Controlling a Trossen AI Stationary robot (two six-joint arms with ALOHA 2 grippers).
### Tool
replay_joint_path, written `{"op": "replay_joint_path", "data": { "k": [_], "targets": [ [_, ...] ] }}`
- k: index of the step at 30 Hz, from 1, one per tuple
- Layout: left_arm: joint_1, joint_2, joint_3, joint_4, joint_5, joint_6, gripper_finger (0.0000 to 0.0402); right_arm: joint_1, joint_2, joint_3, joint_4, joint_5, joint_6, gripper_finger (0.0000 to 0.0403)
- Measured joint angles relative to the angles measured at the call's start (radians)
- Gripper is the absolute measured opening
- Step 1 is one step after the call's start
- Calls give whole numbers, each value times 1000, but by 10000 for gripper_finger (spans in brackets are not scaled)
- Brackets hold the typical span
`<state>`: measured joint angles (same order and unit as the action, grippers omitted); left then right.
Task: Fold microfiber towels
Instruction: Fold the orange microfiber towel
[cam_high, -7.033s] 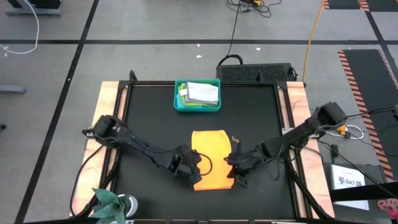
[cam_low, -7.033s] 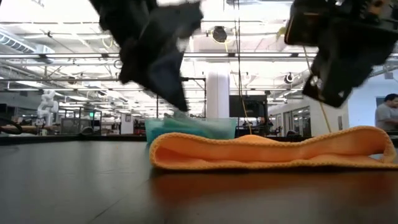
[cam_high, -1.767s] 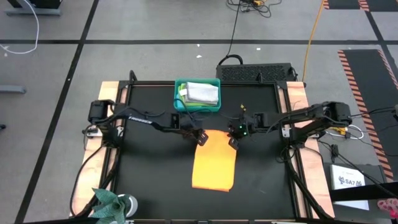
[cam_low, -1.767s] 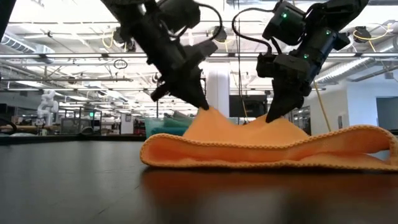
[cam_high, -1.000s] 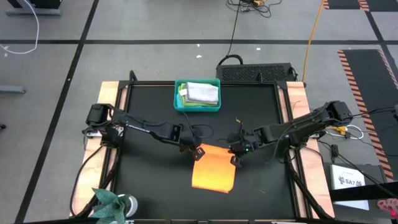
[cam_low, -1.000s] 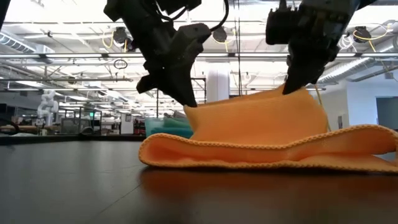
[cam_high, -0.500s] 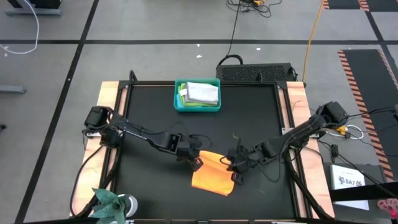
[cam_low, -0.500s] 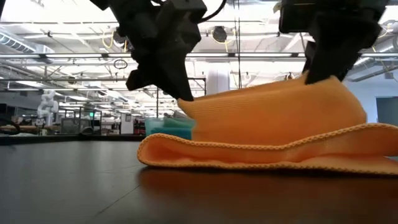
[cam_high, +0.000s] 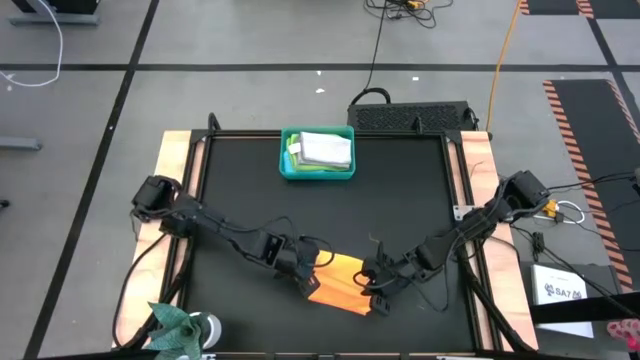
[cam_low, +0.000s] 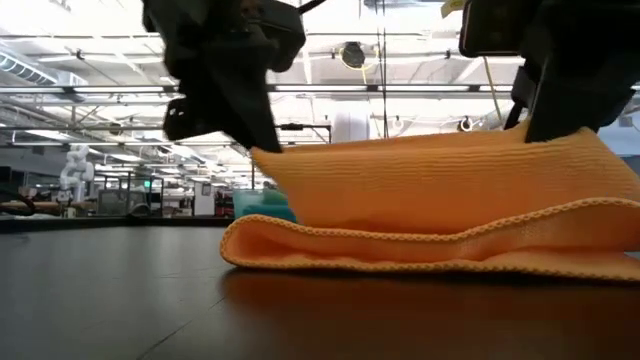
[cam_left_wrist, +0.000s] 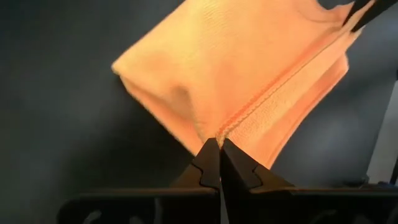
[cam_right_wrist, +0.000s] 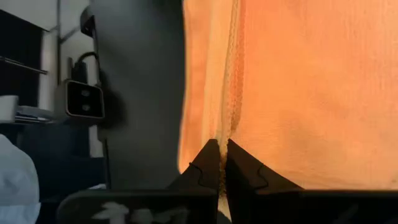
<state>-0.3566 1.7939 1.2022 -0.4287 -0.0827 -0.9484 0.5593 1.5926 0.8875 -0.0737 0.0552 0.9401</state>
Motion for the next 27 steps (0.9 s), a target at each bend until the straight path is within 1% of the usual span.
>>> {"op": "replay_joint_path", "data": {
  "k": [4, 12, 15, 20, 24, 27],
  "targets": [
    [-21, 0, -23, 13, -1, -37, 0, 12, 38, 0, 58, -7, 4, 0],
    [-38, 16, -49, 48, 5, -58, 6, 10, 103, 0, 148, -102, 3, 4],
    [-38, 22, -49, 88, 31, -37, 21, 13, 107, 0, 168, -129, 2, 20],
    [-44, 27, -51, 86, 89, -14, 61, 15, 108, -2, 160, -184, 18, 60],
    [-52, 27, -52, 69, 116, -3, 88, 13, 97, -2, 175, -181, 9, 91],
    [-52, 26, -51, 87, 108, 1, 99, -3, 60, -2, 182, -191, -10, 106]
  ]
}}
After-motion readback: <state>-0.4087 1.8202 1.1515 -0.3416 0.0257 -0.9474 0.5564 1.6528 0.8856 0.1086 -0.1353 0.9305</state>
